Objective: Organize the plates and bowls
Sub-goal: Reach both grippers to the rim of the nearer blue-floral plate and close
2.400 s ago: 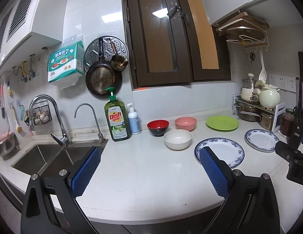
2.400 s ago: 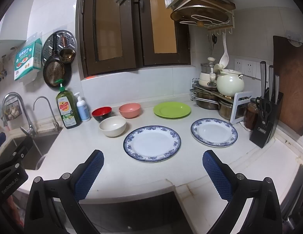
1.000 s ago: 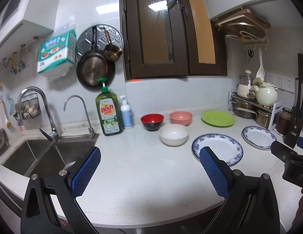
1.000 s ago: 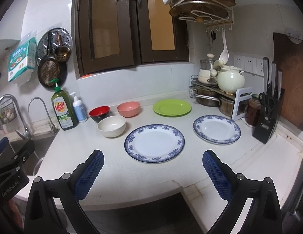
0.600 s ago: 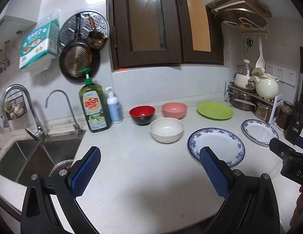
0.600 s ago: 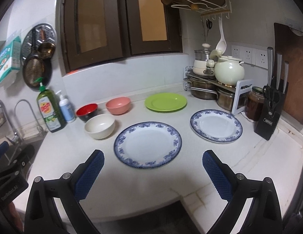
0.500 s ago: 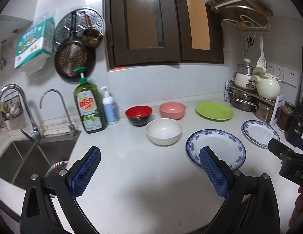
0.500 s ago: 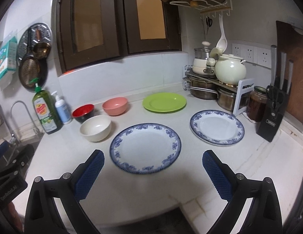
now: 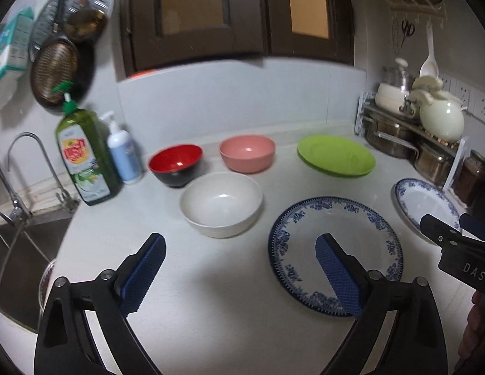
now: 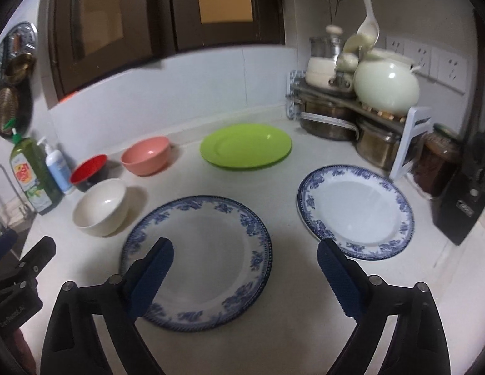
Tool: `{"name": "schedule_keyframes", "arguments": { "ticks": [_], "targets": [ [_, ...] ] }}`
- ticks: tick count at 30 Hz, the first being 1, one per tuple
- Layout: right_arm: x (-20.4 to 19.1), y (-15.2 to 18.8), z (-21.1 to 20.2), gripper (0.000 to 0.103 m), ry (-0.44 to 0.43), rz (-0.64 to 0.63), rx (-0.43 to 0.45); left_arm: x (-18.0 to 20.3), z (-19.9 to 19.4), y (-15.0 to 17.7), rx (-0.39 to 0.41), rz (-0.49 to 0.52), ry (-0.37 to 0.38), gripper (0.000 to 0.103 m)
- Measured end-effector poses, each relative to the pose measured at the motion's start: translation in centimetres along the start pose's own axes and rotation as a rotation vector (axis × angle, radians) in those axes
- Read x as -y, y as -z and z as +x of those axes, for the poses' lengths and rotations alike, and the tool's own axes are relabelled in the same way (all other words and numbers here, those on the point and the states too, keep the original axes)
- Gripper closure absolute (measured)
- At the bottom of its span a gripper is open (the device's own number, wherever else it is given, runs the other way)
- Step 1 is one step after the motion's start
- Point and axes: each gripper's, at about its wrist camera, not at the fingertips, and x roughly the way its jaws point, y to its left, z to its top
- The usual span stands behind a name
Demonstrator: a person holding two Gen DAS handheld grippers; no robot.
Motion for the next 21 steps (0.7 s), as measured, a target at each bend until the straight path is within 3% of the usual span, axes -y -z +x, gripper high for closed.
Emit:
{"name": "schedule_keyframes", "arguments": {
  "ticks": [13,21],
  "targets": [
    [2.1,0.4,8.0,0.026,0.007,0.016,-0.161,2.8,8.5,0.9,-0.197,0.041,0.034,0.021],
    [2.4,1.1,10.7,0.035,0.007,0.021,-0.216,3.3,11.5,1.4,-0.249,0.041,0.065,0.029]
  ]
}}
